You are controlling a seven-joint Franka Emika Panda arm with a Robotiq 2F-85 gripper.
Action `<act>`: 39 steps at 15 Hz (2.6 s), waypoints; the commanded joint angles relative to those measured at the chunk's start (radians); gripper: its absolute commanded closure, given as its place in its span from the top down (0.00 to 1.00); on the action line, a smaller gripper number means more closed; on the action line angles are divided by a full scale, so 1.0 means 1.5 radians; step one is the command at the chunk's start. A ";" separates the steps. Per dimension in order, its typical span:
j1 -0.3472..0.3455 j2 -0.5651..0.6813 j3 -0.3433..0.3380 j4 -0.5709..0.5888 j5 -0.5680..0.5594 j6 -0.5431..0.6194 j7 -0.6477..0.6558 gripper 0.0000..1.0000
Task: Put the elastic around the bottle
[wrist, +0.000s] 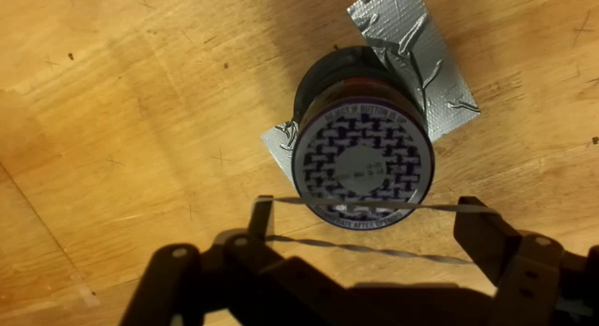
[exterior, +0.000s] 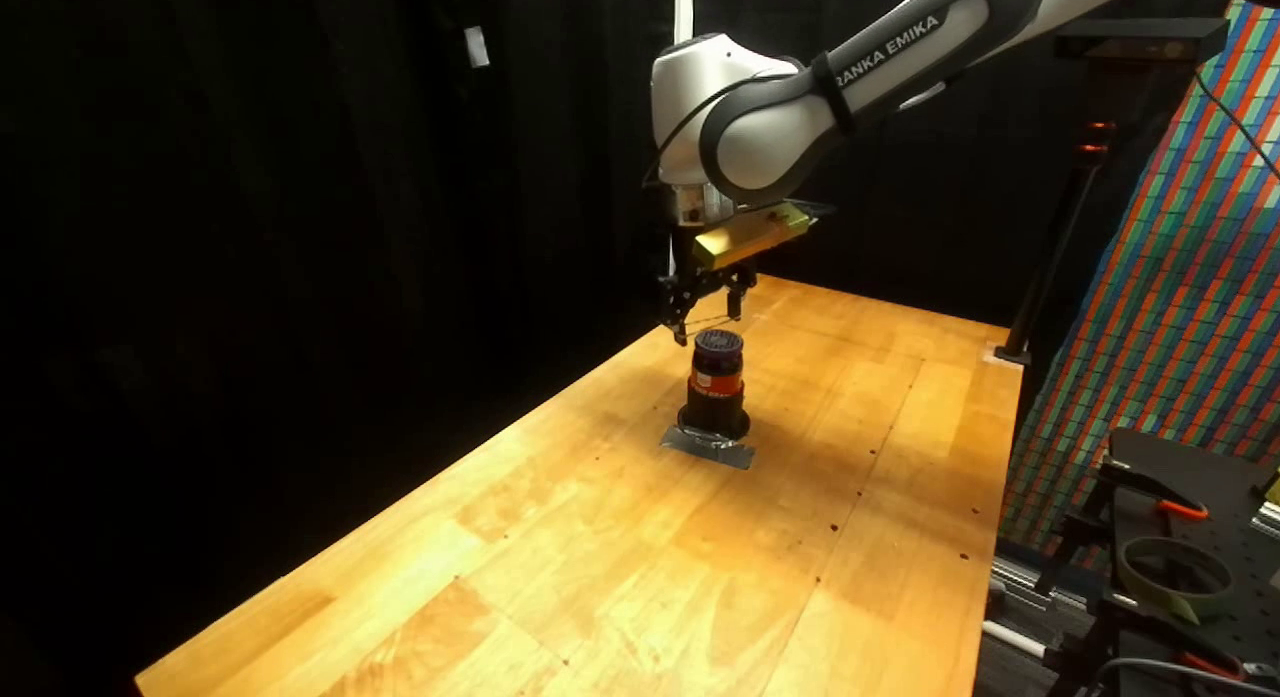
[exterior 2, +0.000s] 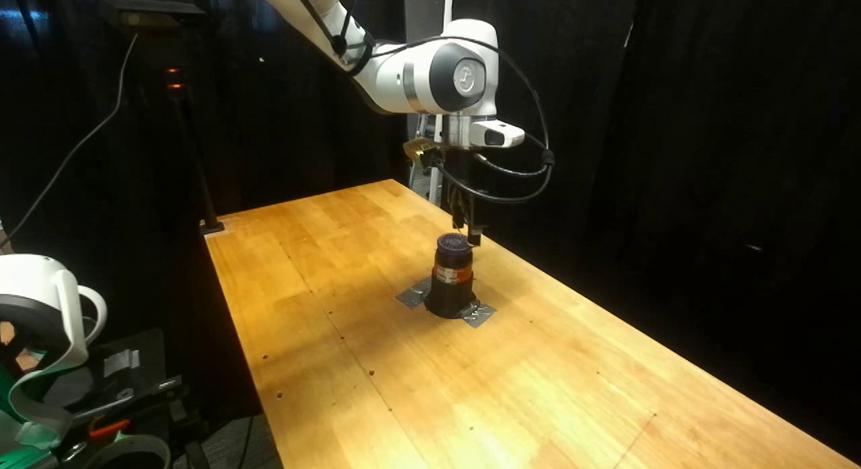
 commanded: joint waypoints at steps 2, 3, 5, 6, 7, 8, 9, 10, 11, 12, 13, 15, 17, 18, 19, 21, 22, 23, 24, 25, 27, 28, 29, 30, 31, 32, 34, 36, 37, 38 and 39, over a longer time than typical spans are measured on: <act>0.010 0.016 -0.018 0.004 0.018 0.038 -0.025 1.00; 0.009 0.017 -0.018 0.001 0.019 0.040 -0.028 1.00; 0.008 0.018 -0.019 -0.007 0.021 0.043 -0.032 1.00; 0.007 0.015 -0.020 -0.015 0.023 0.043 -0.034 1.00; 0.006 0.012 -0.020 -0.021 0.027 0.043 -0.036 1.00; 0.005 0.011 -0.020 -0.026 0.031 0.042 -0.040 1.00; 0.004 0.009 -0.020 -0.031 0.034 0.039 -0.043 1.00; 0.004 0.006 -0.020 -0.037 0.036 0.040 -0.044 1.00; 0.004 0.003 -0.020 -0.042 0.040 0.038 -0.046 1.00; 0.001 -0.005 -0.016 -0.052 0.049 0.034 -0.054 1.00; -0.001 -0.015 -0.012 -0.064 0.058 0.032 -0.060 1.00; -0.001 -0.035 -0.006 -0.088 0.080 0.031 -0.073 1.00; 0.002 -0.057 -0.007 -0.117 0.092 0.040 -0.080 1.00; 0.003 -0.069 -0.007 -0.133 0.096 0.045 -0.084 1.00; 0.004 -0.080 -0.006 -0.148 0.100 0.048 -0.087 1.00; 0.003 -0.099 -0.003 -0.181 0.107 0.052 -0.093 1.00; 0.003 -0.107 -0.002 -0.198 0.110 0.058 -0.094 1.00; 0.003 -0.114 -0.001 -0.213 0.113 0.068 -0.098 1.00; 0.005 -0.120 -0.004 -0.229 0.110 0.081 -0.093 1.00; 0.004 -0.126 -0.002 -0.244 0.113 0.098 -0.095 1.00; 0.009 -0.135 -0.006 -0.273 0.106 0.153 -0.083 1.00; 0.012 -0.139 -0.008 -0.287 0.104 0.179 -0.081 1.00; 0.010 -0.144 -0.004 -0.299 0.110 0.205 -0.087 1.00; 0.015 -0.149 -0.008 -0.315 0.101 0.240 -0.080 0.75; 0.017 -0.156 -0.009 -0.329 0.101 0.268 -0.080 0.74; 0.024 -0.163 -0.015 -0.345 0.090 0.295 -0.074 0.68; 0.033 -0.183 -0.020 -0.378 0.084 0.331 -0.071 0.51; 0.045 -0.205 -0.032 -0.415 0.066 0.358 -0.060 0.35; 0.052 -0.217 -0.038 -0.433 0.055 0.373 -0.051 0.28; 0.059 -0.228 -0.044 -0.450 0.041 0.384 -0.043 0.19; 0.068 -0.239 -0.053 -0.468 0.023 0.404 -0.030 0.13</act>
